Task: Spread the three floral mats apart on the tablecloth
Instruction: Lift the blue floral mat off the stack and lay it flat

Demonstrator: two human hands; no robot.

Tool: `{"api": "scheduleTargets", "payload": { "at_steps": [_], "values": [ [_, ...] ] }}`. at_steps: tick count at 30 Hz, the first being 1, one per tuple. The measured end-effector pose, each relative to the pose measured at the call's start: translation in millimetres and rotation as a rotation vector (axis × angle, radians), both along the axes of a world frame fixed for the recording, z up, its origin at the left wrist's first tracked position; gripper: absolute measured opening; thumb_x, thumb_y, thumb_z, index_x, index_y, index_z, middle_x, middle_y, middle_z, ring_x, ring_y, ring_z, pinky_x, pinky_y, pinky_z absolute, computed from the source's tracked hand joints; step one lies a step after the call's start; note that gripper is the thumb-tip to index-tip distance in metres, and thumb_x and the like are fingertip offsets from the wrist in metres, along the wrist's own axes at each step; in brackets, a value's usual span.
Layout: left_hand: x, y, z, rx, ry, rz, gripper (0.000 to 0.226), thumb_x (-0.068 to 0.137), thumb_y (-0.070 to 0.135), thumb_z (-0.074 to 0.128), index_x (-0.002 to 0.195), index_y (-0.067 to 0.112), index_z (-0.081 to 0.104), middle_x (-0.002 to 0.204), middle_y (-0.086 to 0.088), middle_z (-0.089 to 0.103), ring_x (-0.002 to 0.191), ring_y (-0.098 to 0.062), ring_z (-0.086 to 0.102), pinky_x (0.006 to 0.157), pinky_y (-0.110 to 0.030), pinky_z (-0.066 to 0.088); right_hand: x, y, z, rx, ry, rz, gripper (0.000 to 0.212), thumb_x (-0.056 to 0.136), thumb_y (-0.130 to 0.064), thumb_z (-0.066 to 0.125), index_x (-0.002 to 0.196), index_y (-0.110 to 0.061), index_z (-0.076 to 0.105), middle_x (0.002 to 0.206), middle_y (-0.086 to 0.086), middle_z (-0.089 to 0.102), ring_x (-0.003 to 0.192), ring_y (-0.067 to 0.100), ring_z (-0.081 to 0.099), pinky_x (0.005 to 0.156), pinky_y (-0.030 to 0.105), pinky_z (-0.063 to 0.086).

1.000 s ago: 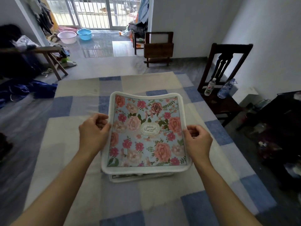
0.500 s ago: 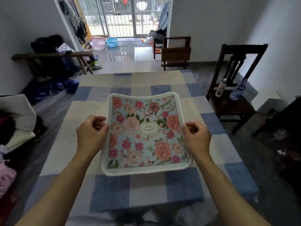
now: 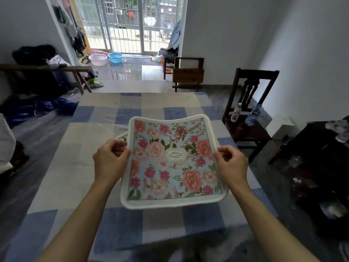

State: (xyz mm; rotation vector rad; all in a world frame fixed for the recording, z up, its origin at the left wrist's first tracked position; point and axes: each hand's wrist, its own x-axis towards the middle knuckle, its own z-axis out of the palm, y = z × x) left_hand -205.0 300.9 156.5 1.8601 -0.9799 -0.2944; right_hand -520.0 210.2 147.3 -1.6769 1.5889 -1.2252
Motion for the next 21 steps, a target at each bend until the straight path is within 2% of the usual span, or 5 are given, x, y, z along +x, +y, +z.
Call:
{"api": "scheduleTargets", "payload": {
  "at_steps": [3,8,13,16,21],
  "values": [
    [-16.9,-8.4,6.1,-0.004,-0.014,-0.003,0.017,0.080,0.016,0.075,0.097,0.017,0.070,0.079,0.005,0.069,0.073,-0.011,0.067,0.076,-0.041,0.060,-18.8,-11.4,0.9,-0.002,-0.018,0.015,0.005,0.086,-0.023,0.072,0.085,-0.019,0.070,0.075,-0.007,0.069,0.067,0.005,0.066,0.059,0.022,0.054],
    [-64.7,-32.1,10.1,-0.008,-0.069,0.015,0.016,0.080,0.020,0.075,0.093,0.026,0.067,0.078,0.012,0.067,0.072,-0.005,0.066,0.072,-0.037,0.061,-65.1,-42.2,-6.0,-0.028,-0.068,0.030,0.004,0.085,-0.025,0.072,0.082,-0.023,0.069,0.073,-0.009,0.069,0.066,0.003,0.066,0.054,0.012,0.050],
    [-137.4,-64.2,3.4,0.022,-0.072,0.109,0.014,0.080,0.016,0.075,0.091,0.022,0.068,0.078,0.007,0.068,0.072,-0.010,0.067,0.072,-0.038,0.060,-120.2,-94.9,-17.4,0.005,-0.132,0.105,0.003,0.086,-0.021,0.071,0.086,-0.017,0.071,0.076,-0.004,0.070,0.068,0.010,0.067,0.061,0.028,0.059],
    [-185.3,-70.9,0.6,0.007,-0.001,0.193,0.015,0.080,0.010,0.075,0.093,0.013,0.070,0.080,0.001,0.070,0.073,-0.014,0.067,0.071,-0.037,0.060,-147.7,-129.1,-16.7,0.000,-0.096,0.194,0.003,0.086,-0.020,0.071,0.087,-0.017,0.071,0.078,-0.004,0.069,0.070,0.010,0.067,0.063,0.031,0.060],
    [-231.4,-70.4,3.8,0.002,0.007,0.303,0.014,0.079,0.011,0.075,0.091,0.017,0.069,0.079,0.003,0.069,0.071,-0.012,0.066,0.064,-0.026,0.055,-185.4,-159.5,-1.1,0.013,-0.035,0.294,0.008,0.085,-0.022,0.072,0.091,-0.017,0.073,0.079,-0.004,0.070,0.072,0.013,0.069,0.067,0.035,0.061]
  ]
}}
